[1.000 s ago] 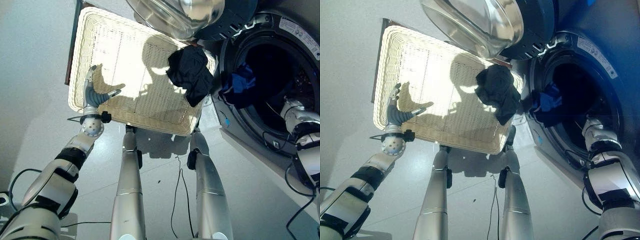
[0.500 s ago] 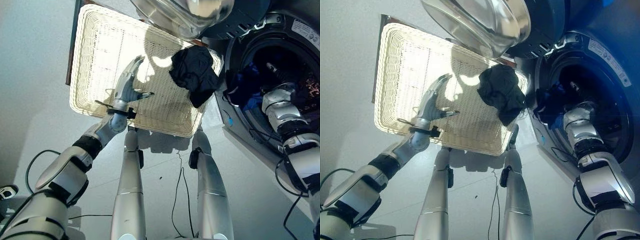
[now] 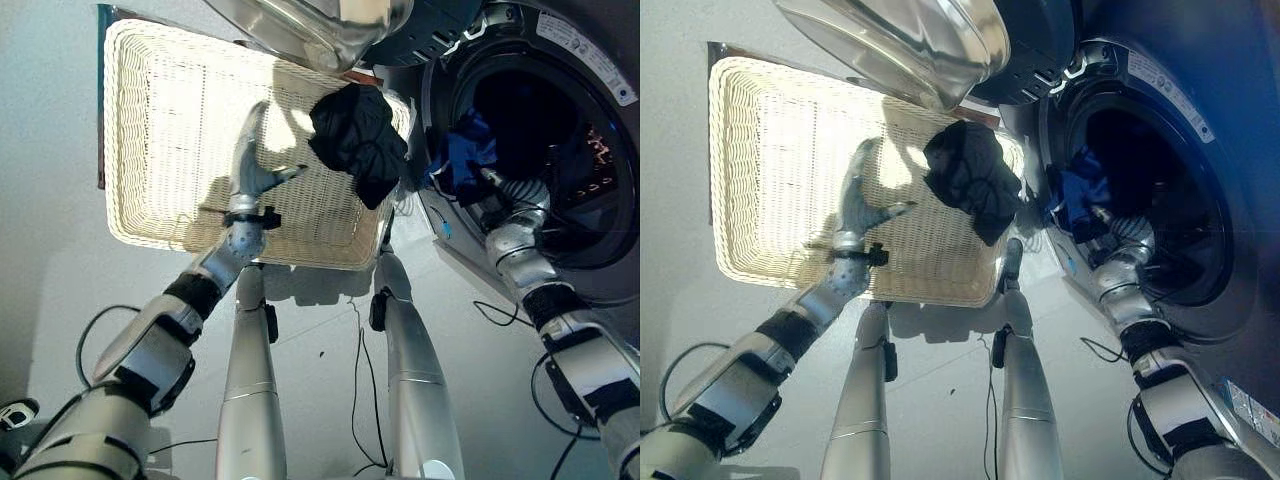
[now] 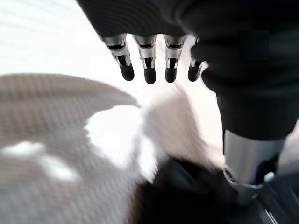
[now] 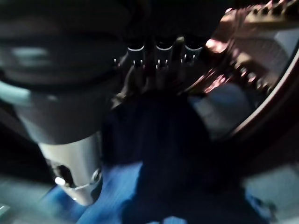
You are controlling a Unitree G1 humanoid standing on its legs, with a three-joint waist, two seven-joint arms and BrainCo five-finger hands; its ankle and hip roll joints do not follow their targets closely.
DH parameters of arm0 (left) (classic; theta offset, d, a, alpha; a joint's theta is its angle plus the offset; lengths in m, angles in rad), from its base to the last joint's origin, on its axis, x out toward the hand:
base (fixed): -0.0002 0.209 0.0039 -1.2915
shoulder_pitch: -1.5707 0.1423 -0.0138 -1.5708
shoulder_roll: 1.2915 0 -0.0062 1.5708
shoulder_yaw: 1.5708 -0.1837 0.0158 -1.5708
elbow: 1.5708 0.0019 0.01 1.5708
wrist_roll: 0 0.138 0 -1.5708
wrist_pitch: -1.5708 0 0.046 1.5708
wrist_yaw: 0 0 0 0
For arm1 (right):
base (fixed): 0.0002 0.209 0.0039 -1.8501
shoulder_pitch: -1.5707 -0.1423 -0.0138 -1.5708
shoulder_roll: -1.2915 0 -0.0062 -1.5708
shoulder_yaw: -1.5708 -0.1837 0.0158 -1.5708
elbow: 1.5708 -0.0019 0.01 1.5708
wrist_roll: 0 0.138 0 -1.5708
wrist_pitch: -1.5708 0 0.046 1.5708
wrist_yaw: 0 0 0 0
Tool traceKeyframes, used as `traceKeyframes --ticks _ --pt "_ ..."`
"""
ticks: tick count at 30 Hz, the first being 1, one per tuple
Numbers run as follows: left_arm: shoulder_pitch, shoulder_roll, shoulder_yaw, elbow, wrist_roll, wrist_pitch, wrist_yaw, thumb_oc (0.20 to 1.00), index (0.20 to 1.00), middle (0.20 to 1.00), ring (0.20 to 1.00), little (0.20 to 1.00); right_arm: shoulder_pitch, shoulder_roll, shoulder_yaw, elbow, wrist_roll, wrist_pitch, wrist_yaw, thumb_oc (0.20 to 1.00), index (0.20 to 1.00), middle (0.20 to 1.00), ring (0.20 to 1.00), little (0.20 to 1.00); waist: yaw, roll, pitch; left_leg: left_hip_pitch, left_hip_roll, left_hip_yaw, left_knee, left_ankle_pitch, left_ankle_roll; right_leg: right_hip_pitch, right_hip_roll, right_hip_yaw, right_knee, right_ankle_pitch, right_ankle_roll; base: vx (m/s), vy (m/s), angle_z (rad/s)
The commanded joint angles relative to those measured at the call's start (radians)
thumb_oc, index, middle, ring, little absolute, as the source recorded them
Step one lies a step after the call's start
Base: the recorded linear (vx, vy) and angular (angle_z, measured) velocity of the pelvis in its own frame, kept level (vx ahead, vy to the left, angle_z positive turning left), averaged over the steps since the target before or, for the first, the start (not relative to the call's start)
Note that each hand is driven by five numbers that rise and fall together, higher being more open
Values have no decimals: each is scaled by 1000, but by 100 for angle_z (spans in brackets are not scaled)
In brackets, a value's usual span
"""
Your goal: Put the clothes into the washing machine.
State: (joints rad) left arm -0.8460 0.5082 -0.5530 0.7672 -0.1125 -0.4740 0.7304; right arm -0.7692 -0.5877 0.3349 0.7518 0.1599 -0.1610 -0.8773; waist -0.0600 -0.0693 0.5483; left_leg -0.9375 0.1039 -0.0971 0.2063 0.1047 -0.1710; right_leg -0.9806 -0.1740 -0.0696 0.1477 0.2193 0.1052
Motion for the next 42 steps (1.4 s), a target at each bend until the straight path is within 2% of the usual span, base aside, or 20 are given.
traceKeyframes --ticks 1,5,9,14,21,27,30,35,39,42 --pt "23 -14 94 4 -81 -74 22 1000 1000 1000 1000 1000 34 -34 -5 -68 -113 -13 -89 1000 1000 1000 1000 1000 11 18 -28 -35 -44 37 5 25 100 -7 37 -20 73 -24 31 0 0 0" --pt "50 -23 158 36 -146 -83 18 1000 1000 1000 1000 1000 54 -26 2 -131 -225 -17 -94 1000 1000 1000 1000 1000 9 22 -28 -35 -43 39 2 28 100 -9 37 -16 78 -33 29 0 29 2" --pt "79 -39 207 46 -204 -90 23 1000 1000 1000 1000 1000 86 -12 23 -218 -334 -23 -51 1000 1000 1000 1000 1000 8 25 -28 -33 -42 41 -2 35 98 -8 36 -11 81 -41 25 -2 37 -3" --pt "111 -63 227 34 -189 -92 46 1000 1000 1000 1000 1000 130 15 49 -328 -447 -24 -11 1000 1000 1000 1000 1000 5 26 -28 -39 -41 42 1 41 99 -12 35 -7 87 -47 22 -1 8 0" --pt "122 -107 237 12 -147 -57 69 1000 1000 1000 1000 1000 121 49 140 -462 -601 -42 91 1000 1000 1000 1000 1000 13 32 -28 -42 -46 39 4 52 98 -13 29 -9 94 -56 19 0 0 0" --pt "99 -126 233 27 -150 -52 52 1000 1000 1000 1000 1000 41 71 229 -425 -634 -34 156 1000 1000 1000 1000 1000 32 46 -28 -44 -48 35 7 59 94 -13 21 -18 101 -61 16 0 0 0" --pt "83 -128 229 39 -159 -49 44 1000 1000 1000 1000 1000 0 74 269 -398 -645 -8 179 1000 1000 1000 1000 1000 40 50 -28 -44 -49 33 7 61 93 -10 18 -23 102 -63 15 0 0 0" --pt "45 -126 215 75 -182 -53 17 1000 1000 1000 1000 1000 -86 78 346 -315 -630 48 163 1000 1000 1000 1000 1000 56 59 -28 -42 -52 28 7 65 91 -7 12 -35 104 -62 13 0 -6 2" --pt "-5 -126 196 128 -209 -59 -14 1000 1000 1000 1000 1000 -182 85 408 -171 -578 125 135 1000 1000 1000 1000 1000 71 66 -28 -44 -55 23 10 66 88 -8 10 -42 108 -60 13 2 -12 4" --pt "-27 -130 188 149 -214 -64 -25 1000 1000 1000 1000 1000 -231 94 424 -80 -568 130 131 1000 1000 1000 1000 1000 79 71 -28 -48 -57 20 10 69 87 -11 9 -46 107 -56 12 1 -5 1"
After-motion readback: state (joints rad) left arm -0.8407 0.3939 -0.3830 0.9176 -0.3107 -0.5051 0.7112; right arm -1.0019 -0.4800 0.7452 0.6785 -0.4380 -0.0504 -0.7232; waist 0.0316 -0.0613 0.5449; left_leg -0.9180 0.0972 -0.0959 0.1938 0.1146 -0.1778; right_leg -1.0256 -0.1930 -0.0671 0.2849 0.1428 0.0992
